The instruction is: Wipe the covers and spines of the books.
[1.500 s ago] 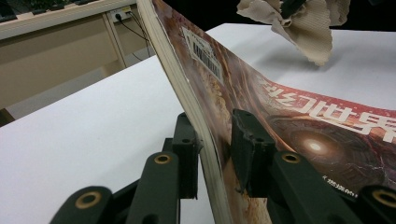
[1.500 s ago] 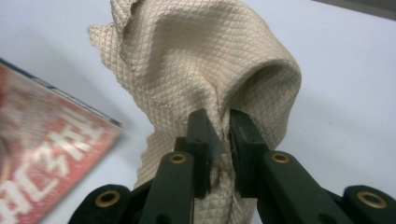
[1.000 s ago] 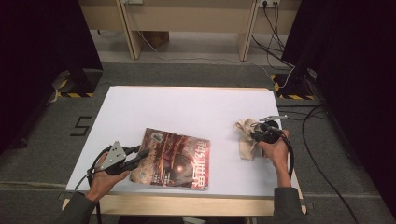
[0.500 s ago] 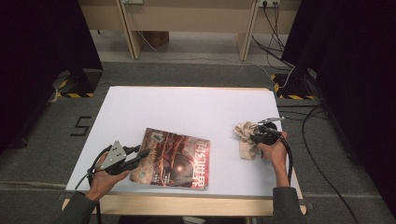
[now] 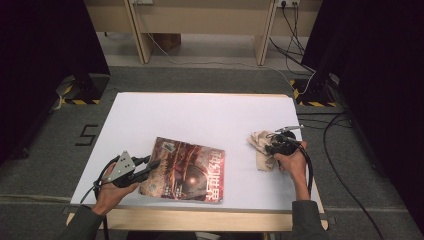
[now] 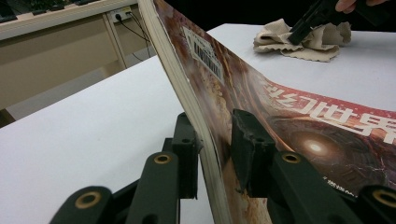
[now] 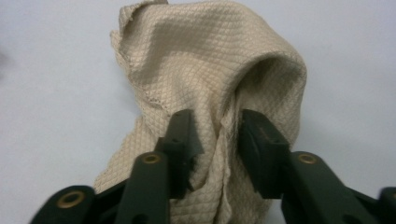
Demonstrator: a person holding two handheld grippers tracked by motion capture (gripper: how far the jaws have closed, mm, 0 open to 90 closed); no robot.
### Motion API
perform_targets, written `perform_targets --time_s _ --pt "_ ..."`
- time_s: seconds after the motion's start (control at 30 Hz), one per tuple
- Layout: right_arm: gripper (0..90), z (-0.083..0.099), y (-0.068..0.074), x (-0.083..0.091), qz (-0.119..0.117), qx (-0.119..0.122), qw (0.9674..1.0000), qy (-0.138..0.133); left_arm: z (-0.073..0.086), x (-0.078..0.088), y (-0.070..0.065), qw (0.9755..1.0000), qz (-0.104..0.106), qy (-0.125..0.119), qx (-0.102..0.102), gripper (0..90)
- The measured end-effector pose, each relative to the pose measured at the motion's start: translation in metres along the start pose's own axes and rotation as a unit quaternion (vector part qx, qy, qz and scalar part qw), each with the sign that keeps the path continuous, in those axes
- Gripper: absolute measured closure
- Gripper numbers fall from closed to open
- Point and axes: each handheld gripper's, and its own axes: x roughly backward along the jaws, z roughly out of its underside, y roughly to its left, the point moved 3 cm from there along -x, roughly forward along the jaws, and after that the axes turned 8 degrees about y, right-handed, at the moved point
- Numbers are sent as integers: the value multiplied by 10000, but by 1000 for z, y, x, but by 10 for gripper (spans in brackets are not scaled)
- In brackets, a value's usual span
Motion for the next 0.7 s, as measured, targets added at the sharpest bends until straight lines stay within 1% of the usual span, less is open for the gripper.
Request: perform_targets --time_s 0.07,0.1,0.2,0.27,0.3,0.37,0.4,0.43,0.53,0.57,0.63,0.7 --pt "498 -3 1 4 32 10 10000 -94 0 0 0 10000 -1 -2 -1 715" --pt "484 -5 2 7 36 15 9999 -126 0 0 0 10000 -1 1 -2 716" --pt "445 -12 8 18 -23 20 9991 -419 0 0 0 10000 -9 6 4 715" --pt "434 -17 15 25 -58 132 9980 -613 0 0 0 10000 -8 1 -4 715" --pt "429 -20 20 28 -105 236 9972 -697 0 0 0 10000 -6 1 -1 715" --pt "424 -25 32 31 -282 391 9954 -825 0 0 0 10000 -9 -5 -4 715" --pt "422 -28 40 31 -391 493 9940 -890 0 0 0 10000 -5 -15 -6 716" --pt "418 -30 48 32 -509 585 9929 -898 -1 0 0 10000 -2 -26 -3 716" --pt "408 -39 72 31 -762 870 9881 -1012 -1 0 0 10000 -4 -30 -20 715" --pt "396 -42 82 30 -906 936 9860 -1042 -1 0 0 10000 0 -27 -40 716" --pt "386 -46 99 27 -1228 1099 9798 -1135 -1 0 0 10000 10 -26 -48 716" --pt "368 -50 117 23 -1466 1257 9743 -1157 -1 0 -1 10000 9 -27 -65 716"
